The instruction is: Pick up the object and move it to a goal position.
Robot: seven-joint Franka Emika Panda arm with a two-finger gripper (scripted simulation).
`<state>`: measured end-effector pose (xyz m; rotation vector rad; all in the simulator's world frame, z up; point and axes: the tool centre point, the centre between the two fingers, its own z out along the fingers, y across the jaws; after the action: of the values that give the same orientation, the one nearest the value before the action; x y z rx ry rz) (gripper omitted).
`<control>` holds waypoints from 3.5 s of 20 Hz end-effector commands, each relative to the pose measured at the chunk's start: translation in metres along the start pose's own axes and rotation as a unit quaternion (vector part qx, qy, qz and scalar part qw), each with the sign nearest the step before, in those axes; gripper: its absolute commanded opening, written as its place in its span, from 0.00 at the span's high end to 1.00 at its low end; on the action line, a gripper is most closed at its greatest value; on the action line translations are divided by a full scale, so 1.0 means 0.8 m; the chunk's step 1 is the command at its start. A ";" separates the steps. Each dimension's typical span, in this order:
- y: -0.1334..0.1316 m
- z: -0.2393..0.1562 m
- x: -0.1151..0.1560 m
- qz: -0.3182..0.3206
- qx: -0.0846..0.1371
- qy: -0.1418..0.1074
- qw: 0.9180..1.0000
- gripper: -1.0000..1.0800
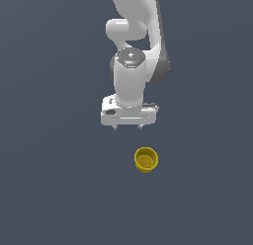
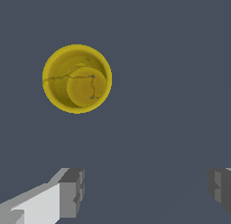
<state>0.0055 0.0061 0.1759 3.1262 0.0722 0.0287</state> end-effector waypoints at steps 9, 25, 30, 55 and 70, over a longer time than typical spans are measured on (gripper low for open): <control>-0.001 0.003 0.001 0.001 0.002 0.001 1.000 0.38; -0.032 0.020 0.038 0.029 -0.002 -0.010 1.000 0.38; -0.059 0.035 0.063 0.051 -0.007 -0.018 0.999 0.38; -0.154 0.094 0.120 0.121 -0.029 -0.040 0.991 0.38; -0.152 0.131 0.117 0.122 -0.030 -0.040 0.991 1.00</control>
<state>0.0959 0.1303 0.0719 3.0520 -0.3080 -0.0876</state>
